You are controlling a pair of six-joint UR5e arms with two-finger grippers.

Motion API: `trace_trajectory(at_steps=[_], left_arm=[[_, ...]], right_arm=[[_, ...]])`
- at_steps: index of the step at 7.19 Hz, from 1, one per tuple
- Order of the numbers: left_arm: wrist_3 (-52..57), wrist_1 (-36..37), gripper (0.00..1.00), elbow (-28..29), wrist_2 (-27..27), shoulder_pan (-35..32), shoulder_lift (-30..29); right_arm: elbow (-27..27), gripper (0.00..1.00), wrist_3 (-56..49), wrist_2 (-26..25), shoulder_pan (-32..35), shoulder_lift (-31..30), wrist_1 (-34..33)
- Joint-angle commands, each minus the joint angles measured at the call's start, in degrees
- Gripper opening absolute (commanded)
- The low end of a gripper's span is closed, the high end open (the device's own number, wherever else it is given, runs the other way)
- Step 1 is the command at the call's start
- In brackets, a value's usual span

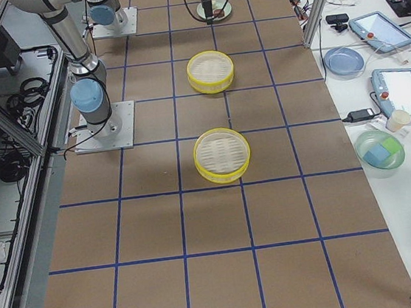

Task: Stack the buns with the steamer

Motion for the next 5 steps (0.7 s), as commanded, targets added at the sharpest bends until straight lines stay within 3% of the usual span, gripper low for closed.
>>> trace_trajectory(at_steps=[1,4,5], left_arm=[[0.0,0.1,1.00,-0.1,-0.4,0.0,-0.6],[4.5,1.0,1.00,-1.1,-0.2,5.0,-3.8],[6.4,5.1,1.00,-2.4,-0.3,6.7,-6.0]], right_arm=[[-0.1,1.00,0.0,0.0,0.0,0.0,0.1],[-0.1,1.00,-1.5,-1.3,-1.7,-0.3,-0.1],[-0.1,1.00,-1.6,-3.1,-2.9,-0.4,-0.1]])
